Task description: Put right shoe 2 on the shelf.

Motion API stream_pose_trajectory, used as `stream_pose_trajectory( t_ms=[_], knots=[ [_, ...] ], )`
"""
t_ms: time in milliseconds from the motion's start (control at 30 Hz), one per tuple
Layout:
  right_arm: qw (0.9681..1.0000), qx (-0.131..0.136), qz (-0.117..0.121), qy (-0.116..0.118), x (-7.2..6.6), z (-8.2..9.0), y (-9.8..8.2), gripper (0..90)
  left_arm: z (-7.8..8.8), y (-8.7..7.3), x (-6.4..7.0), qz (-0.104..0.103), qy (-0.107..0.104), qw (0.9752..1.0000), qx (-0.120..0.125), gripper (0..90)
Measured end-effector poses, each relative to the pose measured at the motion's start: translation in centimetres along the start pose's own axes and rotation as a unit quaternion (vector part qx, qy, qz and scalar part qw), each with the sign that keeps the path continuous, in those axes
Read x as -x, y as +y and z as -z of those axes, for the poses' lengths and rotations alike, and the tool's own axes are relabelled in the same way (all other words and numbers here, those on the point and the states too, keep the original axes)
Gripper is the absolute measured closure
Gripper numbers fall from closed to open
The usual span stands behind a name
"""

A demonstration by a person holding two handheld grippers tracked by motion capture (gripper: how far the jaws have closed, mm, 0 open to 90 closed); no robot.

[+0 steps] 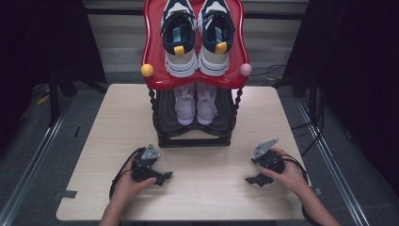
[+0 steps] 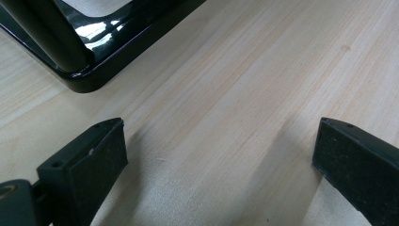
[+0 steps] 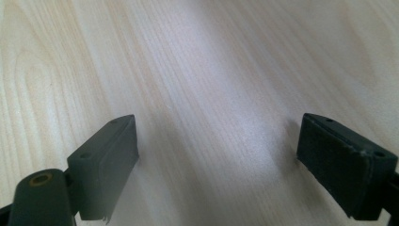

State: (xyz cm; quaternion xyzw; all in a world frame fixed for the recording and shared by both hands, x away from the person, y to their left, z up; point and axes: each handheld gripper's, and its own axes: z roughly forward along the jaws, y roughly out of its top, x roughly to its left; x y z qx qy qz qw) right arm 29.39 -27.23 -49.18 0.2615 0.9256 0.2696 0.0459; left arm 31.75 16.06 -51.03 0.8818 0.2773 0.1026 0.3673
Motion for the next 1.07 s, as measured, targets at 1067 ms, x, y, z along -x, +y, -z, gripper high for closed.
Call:
stream_pose_trajectory(
  t_ms=[1067],
  knots=[
    [0.9904, 0.129, -0.031, -0.041, -0.8, -0.7, -2.8, 9.7, 0.0, 0.0, 0.0, 0.0, 0.0, 1.0, 0.0, 2.9]
  ],
)
